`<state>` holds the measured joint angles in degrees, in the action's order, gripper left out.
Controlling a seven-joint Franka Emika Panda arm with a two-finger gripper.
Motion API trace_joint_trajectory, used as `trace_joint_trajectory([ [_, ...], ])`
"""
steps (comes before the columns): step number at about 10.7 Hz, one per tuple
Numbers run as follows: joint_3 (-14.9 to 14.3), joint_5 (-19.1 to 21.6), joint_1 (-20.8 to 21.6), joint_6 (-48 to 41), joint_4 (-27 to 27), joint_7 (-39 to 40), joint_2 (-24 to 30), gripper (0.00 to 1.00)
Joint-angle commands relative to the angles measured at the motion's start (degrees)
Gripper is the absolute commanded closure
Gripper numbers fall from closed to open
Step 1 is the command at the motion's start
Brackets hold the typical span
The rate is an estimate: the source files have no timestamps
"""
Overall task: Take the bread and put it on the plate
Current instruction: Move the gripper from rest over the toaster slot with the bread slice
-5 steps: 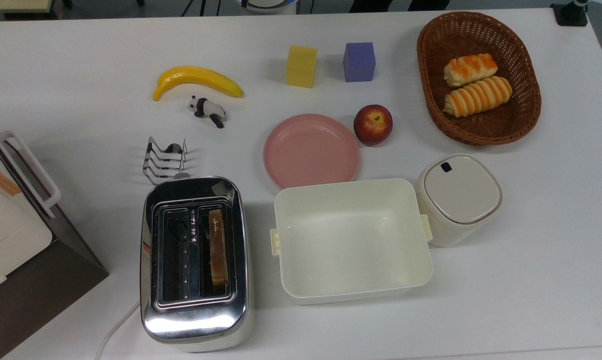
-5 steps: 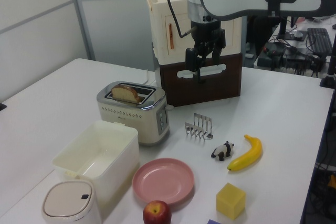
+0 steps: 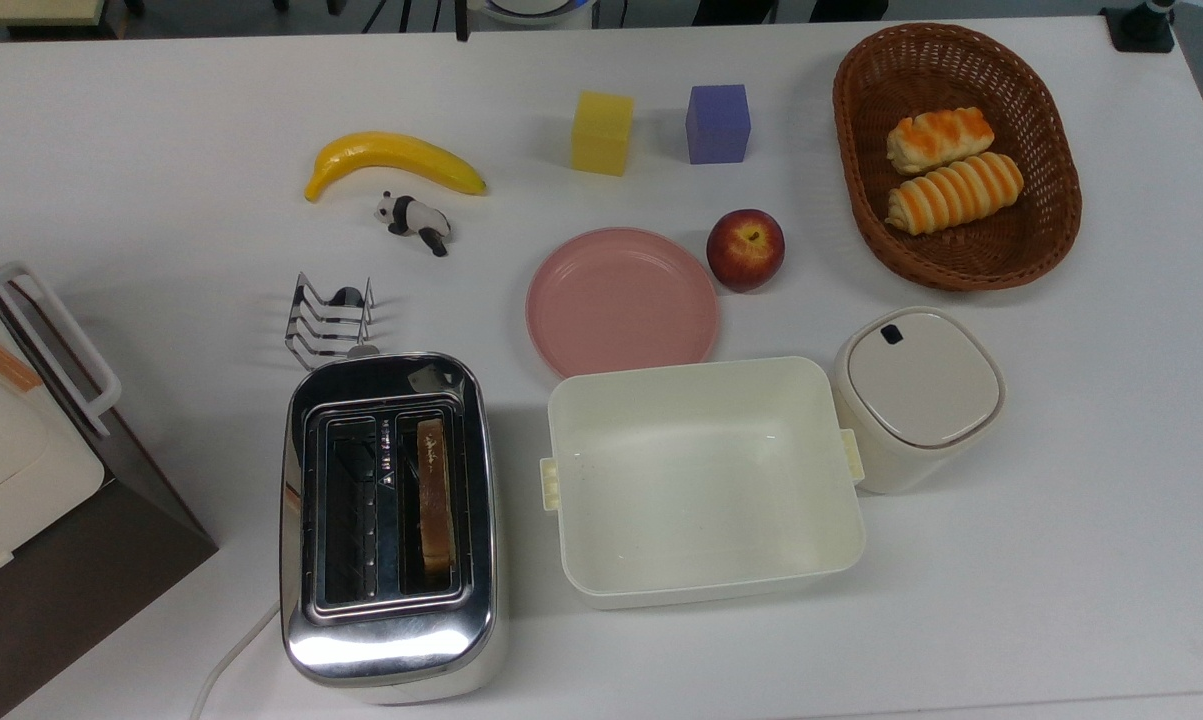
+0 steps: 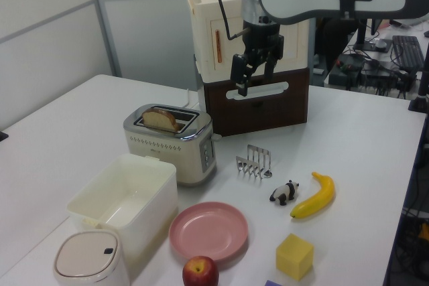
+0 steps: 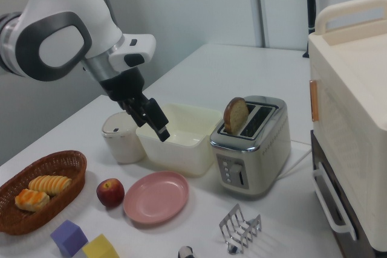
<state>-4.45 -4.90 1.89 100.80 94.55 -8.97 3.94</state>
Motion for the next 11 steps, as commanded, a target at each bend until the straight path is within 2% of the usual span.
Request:
trace_joint_trajectory([
  [1,-0.91,1.03,1.72,6.93,0.55,-0.61,-2.70,0.00],
  [4,-0.65,1.12,1.63,13.87,-3.75,-0.96,-9.89,0.00],
  [6,-0.56,0.25,1.45,20.88,-5.08,-4.20,-15.17,0.00],
  [8,-0.39,-0.02,0.93,27.84,-8.58,-4.74,-21.23,0.00],
  [11,-0.30,-1.59,0.05,31.02,-14.04,-6.15,-27.83,0.00],
])
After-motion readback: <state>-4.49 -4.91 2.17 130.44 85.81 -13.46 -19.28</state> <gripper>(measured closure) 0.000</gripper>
